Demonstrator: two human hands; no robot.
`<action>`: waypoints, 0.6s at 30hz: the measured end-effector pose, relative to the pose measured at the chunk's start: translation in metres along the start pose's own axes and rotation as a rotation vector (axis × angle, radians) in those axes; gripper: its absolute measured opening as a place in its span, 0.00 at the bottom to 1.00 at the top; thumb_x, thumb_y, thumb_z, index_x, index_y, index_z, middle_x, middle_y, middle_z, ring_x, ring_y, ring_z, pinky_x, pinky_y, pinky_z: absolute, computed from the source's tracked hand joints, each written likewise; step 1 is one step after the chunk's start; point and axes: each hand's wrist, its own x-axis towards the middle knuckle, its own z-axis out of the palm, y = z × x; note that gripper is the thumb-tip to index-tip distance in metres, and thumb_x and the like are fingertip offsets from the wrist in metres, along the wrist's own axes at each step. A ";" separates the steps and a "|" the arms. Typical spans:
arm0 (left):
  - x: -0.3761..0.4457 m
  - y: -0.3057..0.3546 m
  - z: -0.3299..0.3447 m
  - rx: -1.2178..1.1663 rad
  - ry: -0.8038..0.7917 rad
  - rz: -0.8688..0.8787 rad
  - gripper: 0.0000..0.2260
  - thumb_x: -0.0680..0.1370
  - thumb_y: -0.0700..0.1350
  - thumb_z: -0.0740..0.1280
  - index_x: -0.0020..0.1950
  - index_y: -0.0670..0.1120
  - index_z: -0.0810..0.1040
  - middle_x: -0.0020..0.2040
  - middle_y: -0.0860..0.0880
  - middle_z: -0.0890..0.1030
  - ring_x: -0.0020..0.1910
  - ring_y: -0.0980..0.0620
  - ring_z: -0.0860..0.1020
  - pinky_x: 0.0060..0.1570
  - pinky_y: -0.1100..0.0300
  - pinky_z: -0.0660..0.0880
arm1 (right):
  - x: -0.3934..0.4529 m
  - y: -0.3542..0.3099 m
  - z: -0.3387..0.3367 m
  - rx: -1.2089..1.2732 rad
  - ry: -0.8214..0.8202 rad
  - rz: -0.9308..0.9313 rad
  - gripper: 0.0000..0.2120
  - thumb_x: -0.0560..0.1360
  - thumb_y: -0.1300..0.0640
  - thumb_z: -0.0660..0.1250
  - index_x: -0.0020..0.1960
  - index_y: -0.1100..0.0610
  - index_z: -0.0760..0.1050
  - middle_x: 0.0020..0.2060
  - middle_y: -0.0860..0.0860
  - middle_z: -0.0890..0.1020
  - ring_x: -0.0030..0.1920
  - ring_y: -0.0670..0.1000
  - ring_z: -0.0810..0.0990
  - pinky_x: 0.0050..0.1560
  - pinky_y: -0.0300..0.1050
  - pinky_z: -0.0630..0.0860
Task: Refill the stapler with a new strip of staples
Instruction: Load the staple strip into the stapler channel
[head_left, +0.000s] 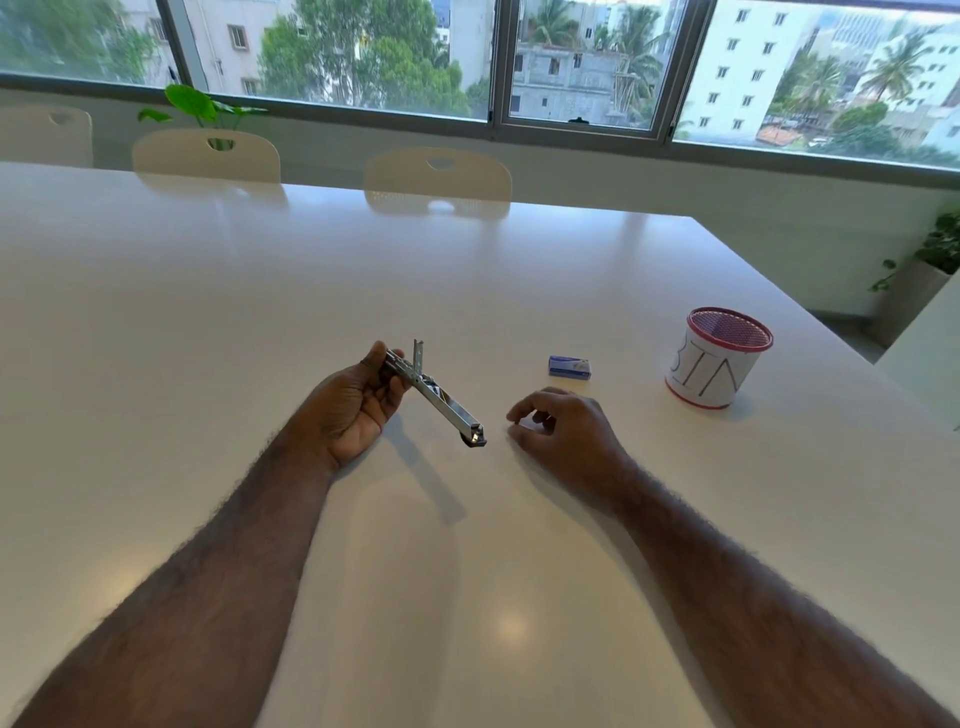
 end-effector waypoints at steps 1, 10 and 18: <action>0.000 0.000 0.000 0.000 0.000 -0.005 0.10 0.80 0.44 0.61 0.45 0.39 0.76 0.33 0.47 0.84 0.32 0.55 0.83 0.31 0.69 0.77 | 0.000 0.002 0.000 -0.008 0.007 0.005 0.04 0.71 0.53 0.72 0.46 0.49 0.83 0.39 0.42 0.80 0.39 0.42 0.76 0.39 0.27 0.67; 0.002 -0.001 0.000 0.015 -0.011 -0.023 0.10 0.80 0.44 0.62 0.45 0.39 0.76 0.34 0.47 0.84 0.32 0.55 0.83 0.31 0.69 0.78 | 0.001 0.007 -0.008 -0.061 0.007 -0.011 0.05 0.71 0.54 0.72 0.47 0.52 0.81 0.39 0.44 0.80 0.38 0.42 0.75 0.41 0.37 0.71; -0.001 -0.007 0.005 0.065 -0.071 -0.058 0.16 0.80 0.45 0.62 0.38 0.39 0.84 0.34 0.47 0.84 0.30 0.57 0.81 0.30 0.68 0.77 | 0.004 0.008 -0.006 -0.093 -0.005 0.070 0.17 0.73 0.51 0.70 0.59 0.55 0.79 0.50 0.48 0.80 0.48 0.47 0.77 0.49 0.41 0.76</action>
